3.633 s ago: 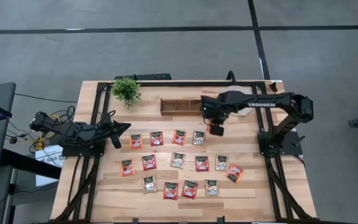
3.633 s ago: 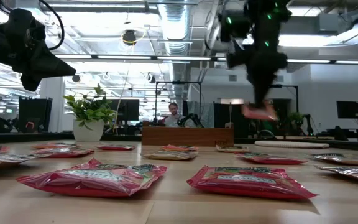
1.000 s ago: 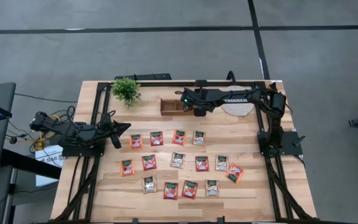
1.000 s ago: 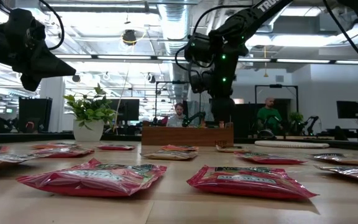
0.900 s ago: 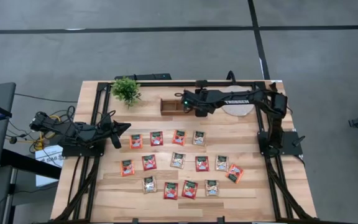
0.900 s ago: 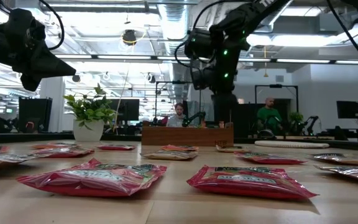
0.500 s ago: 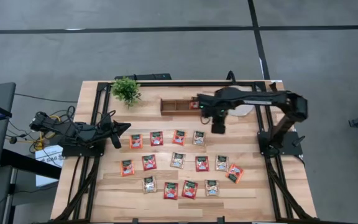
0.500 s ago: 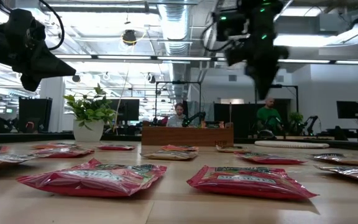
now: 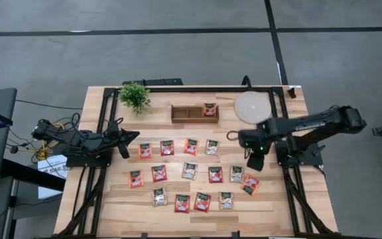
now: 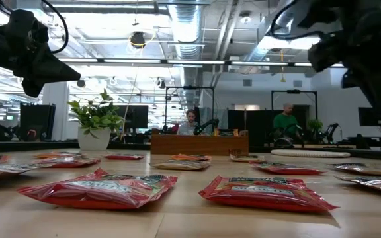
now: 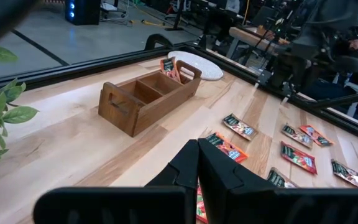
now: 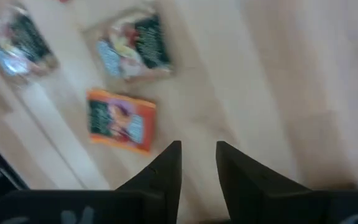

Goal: Pick & Place Tea
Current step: Put the orange tea bag into the right section of the wooden organizer

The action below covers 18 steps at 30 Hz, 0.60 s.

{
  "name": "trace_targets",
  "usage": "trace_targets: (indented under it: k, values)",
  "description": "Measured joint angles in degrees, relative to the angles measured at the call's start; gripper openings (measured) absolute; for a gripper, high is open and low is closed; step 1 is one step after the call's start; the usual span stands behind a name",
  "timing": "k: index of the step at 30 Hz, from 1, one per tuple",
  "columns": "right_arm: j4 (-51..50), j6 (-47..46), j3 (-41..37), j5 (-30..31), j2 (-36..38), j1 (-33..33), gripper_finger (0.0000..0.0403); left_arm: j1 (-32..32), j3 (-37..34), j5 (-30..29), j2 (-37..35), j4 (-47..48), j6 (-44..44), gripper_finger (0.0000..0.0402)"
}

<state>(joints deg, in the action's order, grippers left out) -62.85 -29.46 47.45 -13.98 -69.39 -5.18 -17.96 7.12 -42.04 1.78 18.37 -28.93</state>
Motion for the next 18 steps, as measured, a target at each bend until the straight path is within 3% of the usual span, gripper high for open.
trace_targets:
  k: [7, 18]
  values:
    - [11.0, -8.9, -3.0, 0.4, 0.4, -12.4, 0.0093, 0.0, 0.0, 0.0, 0.0, 0.0, -0.1, 0.0000]
    - [18.9, -12.1, -3.1, 0.5, -9.4, -24.9, 0.0093, 0.0, 0.0, 0.1, 0.0, 0.0, -0.4, 0.0000]
